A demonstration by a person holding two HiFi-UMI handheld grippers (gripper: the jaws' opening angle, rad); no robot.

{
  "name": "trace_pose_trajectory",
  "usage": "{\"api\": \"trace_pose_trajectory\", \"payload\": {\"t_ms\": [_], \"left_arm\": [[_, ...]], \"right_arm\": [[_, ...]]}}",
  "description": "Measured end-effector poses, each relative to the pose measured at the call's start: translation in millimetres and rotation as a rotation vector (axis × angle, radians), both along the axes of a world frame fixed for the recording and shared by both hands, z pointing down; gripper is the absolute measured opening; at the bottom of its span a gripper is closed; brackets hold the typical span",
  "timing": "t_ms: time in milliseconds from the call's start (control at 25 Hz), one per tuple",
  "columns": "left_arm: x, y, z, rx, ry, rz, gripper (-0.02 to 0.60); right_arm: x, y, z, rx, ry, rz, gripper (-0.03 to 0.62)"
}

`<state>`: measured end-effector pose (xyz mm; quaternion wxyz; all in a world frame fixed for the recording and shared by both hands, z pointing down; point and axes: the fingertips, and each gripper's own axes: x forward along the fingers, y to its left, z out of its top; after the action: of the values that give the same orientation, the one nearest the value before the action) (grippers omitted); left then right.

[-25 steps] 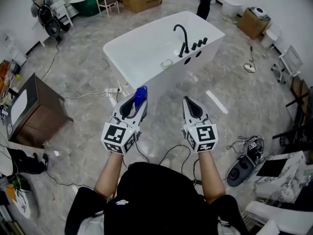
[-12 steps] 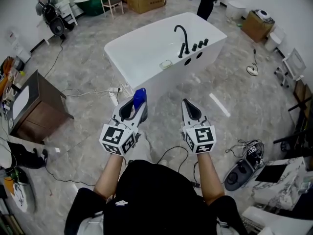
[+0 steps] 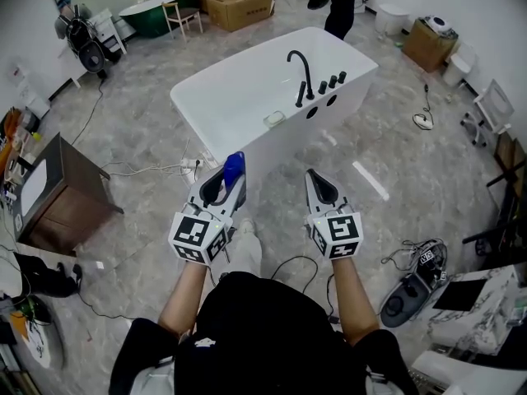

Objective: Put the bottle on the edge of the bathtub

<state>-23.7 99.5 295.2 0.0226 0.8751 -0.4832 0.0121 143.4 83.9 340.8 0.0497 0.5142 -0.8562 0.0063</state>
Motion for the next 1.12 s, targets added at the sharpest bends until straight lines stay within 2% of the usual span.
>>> {"api": "trace_pose_trajectory", "payload": {"t_ms": [240,480,800,1120], "left_arm": [[-6,-51,5,-0.01,0.009,0.0,0.15],[-22,-127,16,-0.018,0.011,0.017,0.15],[-77,-239,24,-0.047,0.012,0.02,0.15],[-120,-333,37,-0.078,0.021,0.026,0.15]], "right_arm": [[-8,-50,7,-0.017,0.011,-0.006,0.021],[-29,-128,16,-0.034,0.027,-0.01,0.023],[-90,-239,23,-0.057,0.078,-0.036,0.023],[-129,-335,33,-0.09,0.084,-0.023,0.023]]}}
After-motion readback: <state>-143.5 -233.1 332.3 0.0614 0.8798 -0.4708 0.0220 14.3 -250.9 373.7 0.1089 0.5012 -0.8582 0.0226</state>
